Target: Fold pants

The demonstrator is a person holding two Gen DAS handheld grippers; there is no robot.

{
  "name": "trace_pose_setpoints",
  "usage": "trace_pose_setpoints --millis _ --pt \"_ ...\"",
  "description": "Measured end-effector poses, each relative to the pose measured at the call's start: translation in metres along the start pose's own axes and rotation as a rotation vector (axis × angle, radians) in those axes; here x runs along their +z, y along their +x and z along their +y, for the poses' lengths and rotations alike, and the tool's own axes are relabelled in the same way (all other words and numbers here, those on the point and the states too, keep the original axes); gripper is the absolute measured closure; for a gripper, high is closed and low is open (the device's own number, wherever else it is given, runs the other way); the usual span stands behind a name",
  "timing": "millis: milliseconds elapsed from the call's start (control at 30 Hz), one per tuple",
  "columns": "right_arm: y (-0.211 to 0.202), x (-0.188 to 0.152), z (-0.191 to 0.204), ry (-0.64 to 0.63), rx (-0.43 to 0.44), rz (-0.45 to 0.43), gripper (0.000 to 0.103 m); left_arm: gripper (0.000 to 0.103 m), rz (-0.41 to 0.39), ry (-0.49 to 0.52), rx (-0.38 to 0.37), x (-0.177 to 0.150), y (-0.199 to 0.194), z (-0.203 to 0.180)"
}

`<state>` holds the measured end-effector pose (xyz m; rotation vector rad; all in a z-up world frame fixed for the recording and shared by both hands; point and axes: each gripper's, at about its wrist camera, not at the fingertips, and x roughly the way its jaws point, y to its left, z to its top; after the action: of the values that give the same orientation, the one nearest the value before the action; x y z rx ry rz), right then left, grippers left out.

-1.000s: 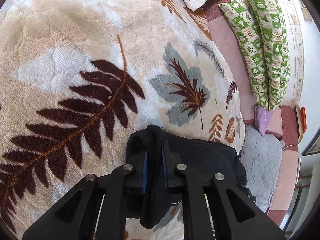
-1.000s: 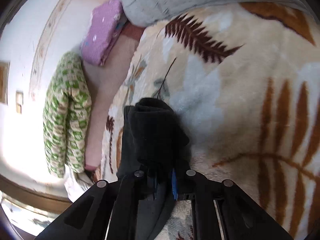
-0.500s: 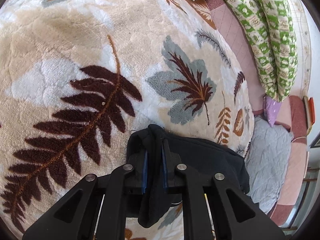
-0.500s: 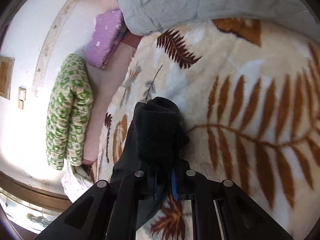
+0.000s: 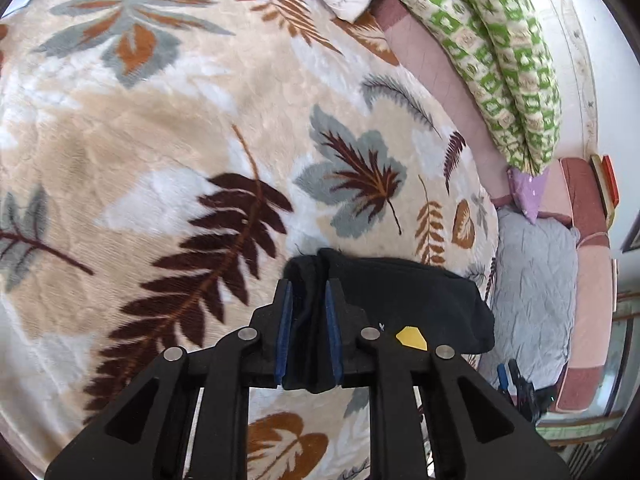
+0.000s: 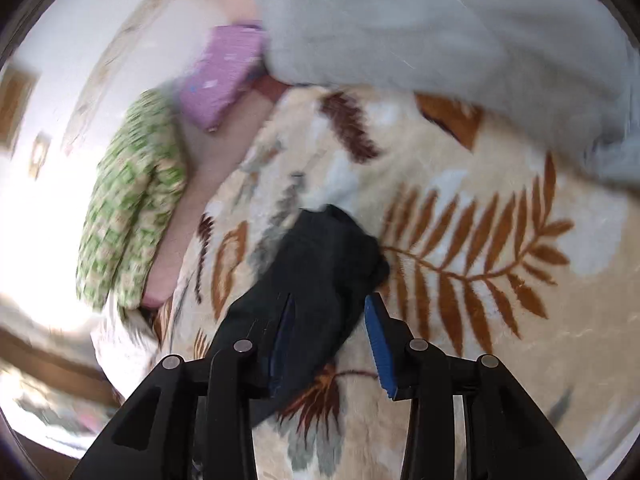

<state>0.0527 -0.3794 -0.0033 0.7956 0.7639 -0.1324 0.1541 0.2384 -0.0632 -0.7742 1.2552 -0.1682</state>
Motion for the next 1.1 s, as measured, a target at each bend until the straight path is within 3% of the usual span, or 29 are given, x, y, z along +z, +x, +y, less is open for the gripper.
trace_pose_setpoints --millis 100,167,233,367,433,500,667,867,1000,1100 --pt "0.007 -0.046 0.085 -0.321 0.072 0.101 0.058 0.089 0.021 -0.024 -0.009 0.002 0.002 0.004" --pt "0.019 -0.089 0.138 -0.511 0.104 0.156 0.046 0.089 0.034 -0.028 0.001 0.002 0.005 0.004" --pt "0.034 -0.149 0.194 -0.745 0.144 0.202 0.047 0.089 0.083 -0.024 -0.006 0.001 0.013 0.004" --pt "0.063 -0.238 0.253 -1.019 0.176 0.275 0.047 0.083 0.138 0.001 0.030 0.002 0.029 -0.002" --pt "0.077 -0.265 0.266 -1.069 0.178 0.316 0.047 0.071 0.144 0.009 0.028 0.004 0.034 -0.004" --pt "0.086 -0.281 0.272 -1.109 0.165 0.320 0.047 0.065 0.166 0.006 0.001 0.008 0.042 -0.004" --pt "0.095 -0.301 0.288 -1.238 0.144 0.250 0.028 0.065 0.204 -0.029 -0.065 0.017 0.051 0.003" --pt "0.128 -0.330 0.304 -1.305 0.091 0.283 0.028 0.065 0.224 -0.055 -0.145 0.021 0.045 0.019" --pt "0.138 -0.348 0.309 -1.368 0.066 0.257 0.026 0.065 0.241 -0.044 -0.138 0.024 0.050 0.015" --pt "0.142 -0.354 0.313 -1.407 0.043 0.186 0.024 0.065 0.252 -0.037 -0.135 0.027 0.056 0.009"
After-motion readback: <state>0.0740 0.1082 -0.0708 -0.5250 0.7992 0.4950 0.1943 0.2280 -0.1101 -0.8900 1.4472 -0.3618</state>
